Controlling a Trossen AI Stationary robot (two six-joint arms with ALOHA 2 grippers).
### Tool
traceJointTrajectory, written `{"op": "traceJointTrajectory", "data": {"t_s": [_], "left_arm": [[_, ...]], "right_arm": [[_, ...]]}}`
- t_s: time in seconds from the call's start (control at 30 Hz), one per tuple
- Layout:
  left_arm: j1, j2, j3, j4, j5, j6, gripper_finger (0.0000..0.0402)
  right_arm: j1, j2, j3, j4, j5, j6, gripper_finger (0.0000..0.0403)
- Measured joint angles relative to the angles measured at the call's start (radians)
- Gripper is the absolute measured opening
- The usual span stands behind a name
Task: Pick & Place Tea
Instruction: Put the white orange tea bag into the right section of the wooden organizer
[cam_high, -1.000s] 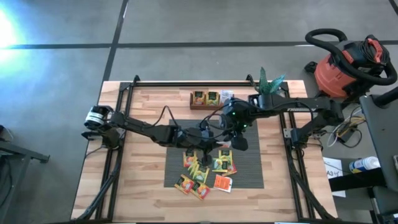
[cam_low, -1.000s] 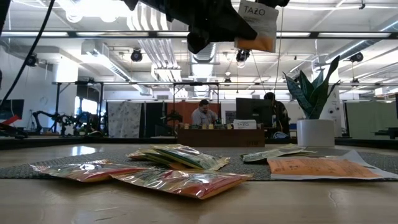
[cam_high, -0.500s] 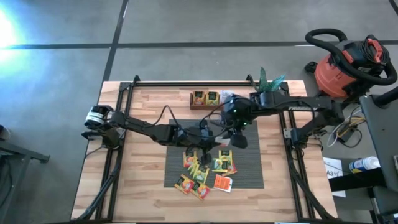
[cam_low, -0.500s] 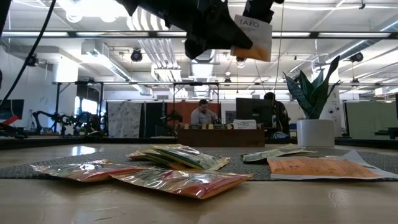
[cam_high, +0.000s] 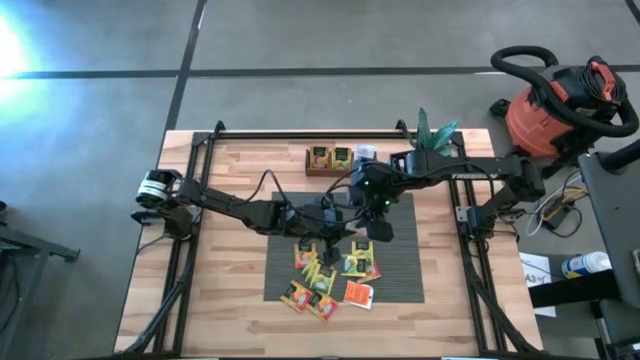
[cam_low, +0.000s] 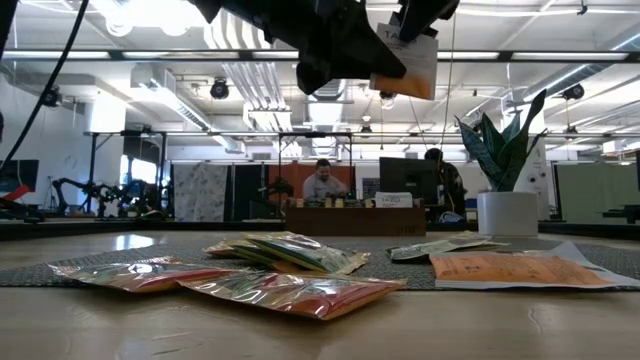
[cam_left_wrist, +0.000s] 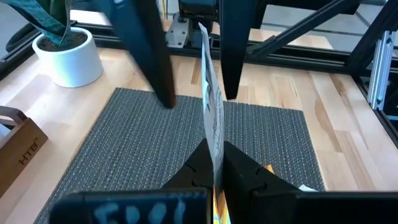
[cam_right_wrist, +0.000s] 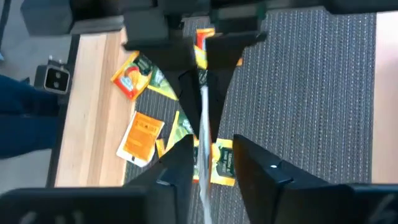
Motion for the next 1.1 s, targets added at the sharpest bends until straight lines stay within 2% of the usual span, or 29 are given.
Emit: {"op": "traceJointTrajectory", "data": {"t_s": [0.23, 0.3, 0.43, 0.6, 0.73, 0.8, 0.93, 1.1], "left_arm": [[0.001, 0.0, 0.0, -0.001, -0.004, 0.02, 0.0016], [0.002, 0.0, 0.0, -0.002, -0.006, 0.017, 0.0017], [0.002, 0.0, 0.0, -0.002, -0.014, -0.012, 0.0039], [0.002, 0.0, 0.0, -0.011, -0.114, -0.012, 0.0101], [-0.001, 0.0, 0.0, -0.081, -0.243, -0.035, 0.0149], [-0.002, 0.0, 0.0, -0.13, -0.266, -0.101, 0.0166], [-0.025, -0.001, -0.001, -0.198, -0.269, -0.224, 0.018], [-0.077, -0.004, -0.001, -0.272, -0.348, -0.336, 0.0181]], "right_arm": [[0.0, 0.0, 0.0, -0.008, 0.0, -0.045, 0.0024], [0.0, 0.0, 0.0, -0.007, 0.0, -0.053, 0.0013], [0.0, 0.0, 0.0, -0.005, 0.001, -0.063, 0.001], [-0.009, 0.0, 0.001, -0.005, 0.01, -0.069, 0.0009], [-0.023, 0.0, 0.001, -0.024, 0.101, -0.08, 0.0009], [-0.041, 0.0, 0.001, -0.045, 0.175, -0.098, 0.0009], [-0.104, 0.0, 0.001, -0.049, 0.286, -0.165, 0.0009], [-0.233, 0.0, 0.001, -0.049, 0.252, -0.256, 0.0009]]}}
